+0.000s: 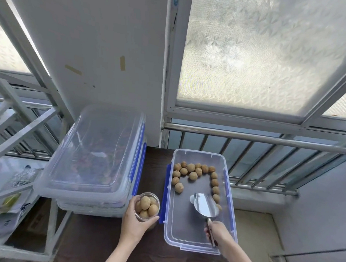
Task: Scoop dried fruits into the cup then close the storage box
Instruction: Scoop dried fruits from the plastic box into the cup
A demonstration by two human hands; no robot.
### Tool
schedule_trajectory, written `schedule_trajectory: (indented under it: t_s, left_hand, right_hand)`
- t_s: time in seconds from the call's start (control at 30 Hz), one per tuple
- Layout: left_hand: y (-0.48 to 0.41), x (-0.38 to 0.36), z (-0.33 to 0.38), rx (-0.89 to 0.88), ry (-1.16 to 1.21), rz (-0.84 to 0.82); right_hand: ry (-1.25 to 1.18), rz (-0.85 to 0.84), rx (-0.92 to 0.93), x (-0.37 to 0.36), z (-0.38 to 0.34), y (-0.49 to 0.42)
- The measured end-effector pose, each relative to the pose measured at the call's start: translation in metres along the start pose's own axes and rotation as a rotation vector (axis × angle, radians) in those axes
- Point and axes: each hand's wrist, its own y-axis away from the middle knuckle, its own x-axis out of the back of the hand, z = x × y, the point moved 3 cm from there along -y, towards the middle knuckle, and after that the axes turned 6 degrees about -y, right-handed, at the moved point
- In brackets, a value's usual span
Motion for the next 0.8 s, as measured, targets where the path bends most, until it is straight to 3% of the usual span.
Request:
schedule_trajectory:
  t_s: [0.37,0.63,0.8]
  left_hand:
    - [0.007,-0.012,-0.014,0.066,-0.008,0.005]
    - [0.007,-0.012,-0.012,0.092,0.008,-0.015]
    - [0.007,-0.011,-0.012,0.159,0.043,-0.085]
  right_hand:
    - [0.075,0.053,0.093,-0.034,0.009,-0.033]
    - [0.465,0.152,0.145,-0.030,0.023,-0.064]
    - [0.573,0.165,0.155,-0.033,0.014,-0.045]
